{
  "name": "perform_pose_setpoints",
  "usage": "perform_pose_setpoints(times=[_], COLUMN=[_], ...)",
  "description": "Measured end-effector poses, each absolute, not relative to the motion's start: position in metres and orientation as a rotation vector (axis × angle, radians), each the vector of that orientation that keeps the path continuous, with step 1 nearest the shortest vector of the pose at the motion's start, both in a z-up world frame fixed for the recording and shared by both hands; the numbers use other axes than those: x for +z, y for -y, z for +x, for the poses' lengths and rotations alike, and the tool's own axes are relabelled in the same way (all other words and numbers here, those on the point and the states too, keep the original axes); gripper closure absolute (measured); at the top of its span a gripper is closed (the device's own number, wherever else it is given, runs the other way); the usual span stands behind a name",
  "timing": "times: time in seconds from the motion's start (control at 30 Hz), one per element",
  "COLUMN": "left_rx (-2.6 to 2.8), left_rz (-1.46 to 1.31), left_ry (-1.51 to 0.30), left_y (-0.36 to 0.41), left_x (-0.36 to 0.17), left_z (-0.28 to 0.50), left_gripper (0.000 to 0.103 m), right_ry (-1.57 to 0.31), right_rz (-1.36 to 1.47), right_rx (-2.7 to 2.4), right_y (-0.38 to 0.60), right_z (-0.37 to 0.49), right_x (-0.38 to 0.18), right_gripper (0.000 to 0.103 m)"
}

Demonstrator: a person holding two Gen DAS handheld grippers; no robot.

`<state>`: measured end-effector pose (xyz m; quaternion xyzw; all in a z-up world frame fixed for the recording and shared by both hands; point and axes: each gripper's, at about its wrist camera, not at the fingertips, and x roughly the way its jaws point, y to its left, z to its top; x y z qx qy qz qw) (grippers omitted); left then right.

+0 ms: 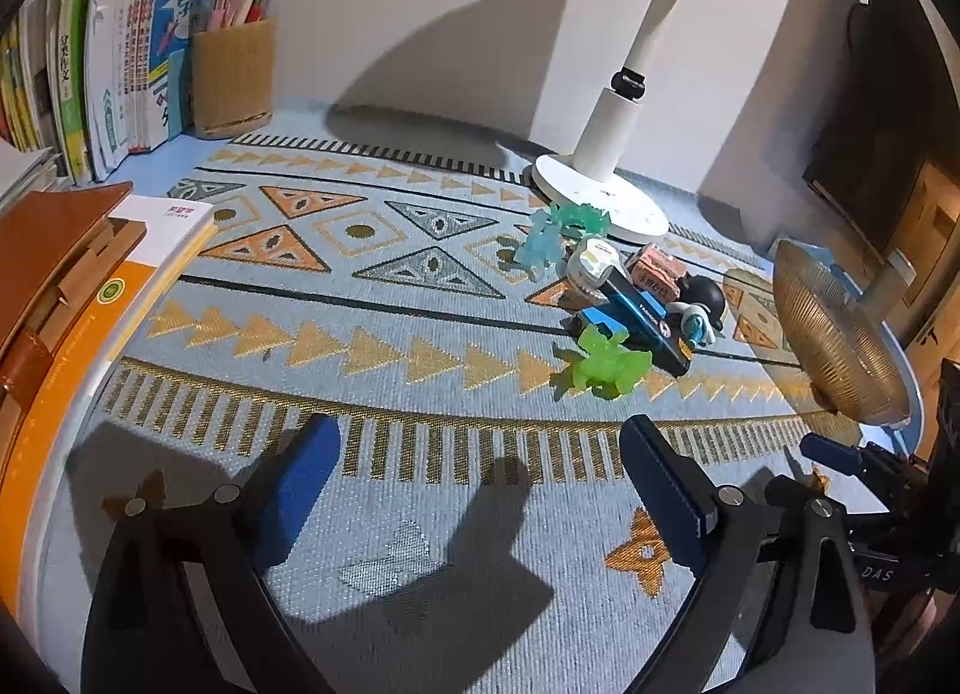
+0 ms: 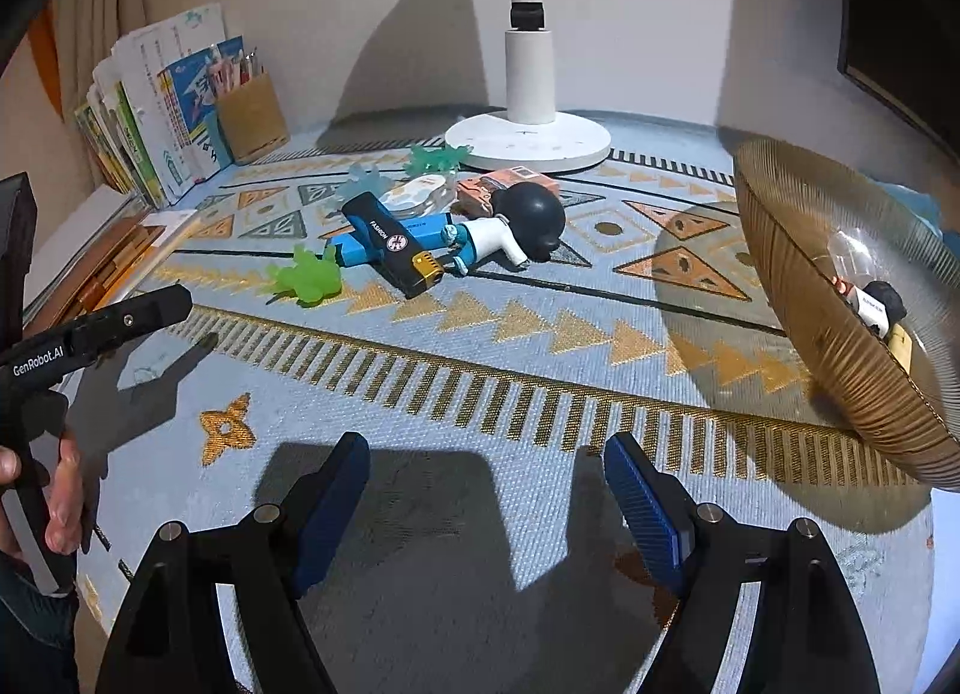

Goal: Organize rigid objects
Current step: 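Grasp the green frog figure with the left gripper while the right grasps the blue-black USB stick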

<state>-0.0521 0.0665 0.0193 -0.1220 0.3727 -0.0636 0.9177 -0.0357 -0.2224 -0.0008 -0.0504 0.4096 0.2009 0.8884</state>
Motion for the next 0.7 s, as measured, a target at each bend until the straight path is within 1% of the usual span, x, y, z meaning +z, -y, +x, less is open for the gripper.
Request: perform_pose_setpoints(times=[0.13, 0.2, 0.37, 0.43, 0.57, 0.63, 0.7], left_rx=[-0.128, -0.133, -0.144, -0.161, -0.198, -0.207, -0.225], left_rz=[-0.263, -0.266, -0.252, -0.222, -0.134, -0.069, -0.017], left_ry=[-0.749, -0.745, -0.756, -0.755, -0.759, -0.780, -0.809], left_y=[-0.069, -0.069, -0.066, -0.061, -0.045, -0.032, -0.017], left_x=[0.021, 0.022, 0.021, 0.023, 0.025, 0.026, 0.029], left_z=[-0.055, -0.055, -0.054, -0.055, -0.057, -0.053, -0.045], left_gripper=[0.007, 0.005, 0.005, 0.005, 0.005, 0.006, 0.013], right_ry=[-0.848, -0.843, -0.851, -0.902, -0.892, -0.892, -0.891], right_rz=[-0.098, -0.099, -0.114, -0.115, -0.060, -0.067, -0.138], right_rx=[0.407, 0.400, 0.361, 0.327, 0.391, 0.423, 0.438], right_y=[0.222, 0.222, 0.222, 0.221, 0.225, 0.219, 0.204], right_z=[-0.037, -0.038, -0.037, -0.032, -0.030, -0.023, -0.013], right_x=[0.000, 0.001, 0.001, -0.003, 0.009, 0.023, 0.031], right_gripper=[0.024, 0.024, 0.024, 0.024, 0.024, 0.024, 0.025])
